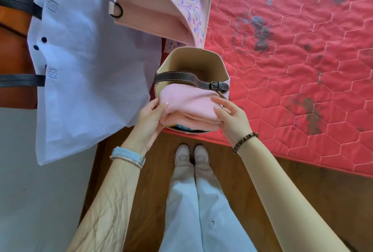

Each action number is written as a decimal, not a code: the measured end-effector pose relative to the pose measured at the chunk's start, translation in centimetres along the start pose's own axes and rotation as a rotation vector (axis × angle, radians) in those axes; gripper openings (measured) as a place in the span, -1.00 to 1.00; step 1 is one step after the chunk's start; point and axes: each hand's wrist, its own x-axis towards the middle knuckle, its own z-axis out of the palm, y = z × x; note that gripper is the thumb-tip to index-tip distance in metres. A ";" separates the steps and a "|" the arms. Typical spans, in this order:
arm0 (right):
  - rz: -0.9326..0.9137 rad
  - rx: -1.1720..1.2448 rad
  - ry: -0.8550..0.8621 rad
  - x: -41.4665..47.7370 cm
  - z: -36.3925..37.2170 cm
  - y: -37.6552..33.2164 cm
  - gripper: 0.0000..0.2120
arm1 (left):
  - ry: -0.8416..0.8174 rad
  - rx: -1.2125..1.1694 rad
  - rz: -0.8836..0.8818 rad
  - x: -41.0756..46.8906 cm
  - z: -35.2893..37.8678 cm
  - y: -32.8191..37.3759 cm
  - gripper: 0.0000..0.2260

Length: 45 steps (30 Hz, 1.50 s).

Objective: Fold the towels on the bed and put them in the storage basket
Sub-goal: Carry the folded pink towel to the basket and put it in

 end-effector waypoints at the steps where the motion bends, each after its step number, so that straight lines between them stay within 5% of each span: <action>1: 0.010 0.009 0.006 0.3 0.2 -0.1 -0.73 | 0.009 0.009 0.022 0.3 0.1 0.1 -0.41; 8: 0.021 0.113 0.052 1.4 0.6 0.4 -0.78 | -0.012 0.048 0.115 2.2 0.7 0.5 -0.63; 12: 0.122 0.169 0.054 2.0 0.7 0.9 -0.71 | 0.015 0.102 0.014 3.7 0.7 0.1 -0.68; 16: 0.235 0.082 0.006 2.4 0.8 1.4 -0.64 | 0.026 0.083 -0.117 4.1 0.5 -0.7 -0.66; 26: 0.025 -0.068 0.074 2.3 0.9 0.8 -0.60 | 0.060 0.152 0.095 3.5 1.5 -0.5 -0.70; 36: 0.073 -0.365 0.032 2.2 1.2 1.1 -0.58 | 0.079 0.360 -0.020 4.1 1.0 -2.2 -0.61; 40: -0.028 -0.651 0.059 1.3 1.3 1.2 -0.59 | 0.165 0.637 0.163 3.8 2.2 -2.2 -0.65; 45: -0.488 -1.025 0.098 0.8 2.1 2.9 -0.76 | 0.045 1.025 0.540 4.0 1.6 -3.2 -0.72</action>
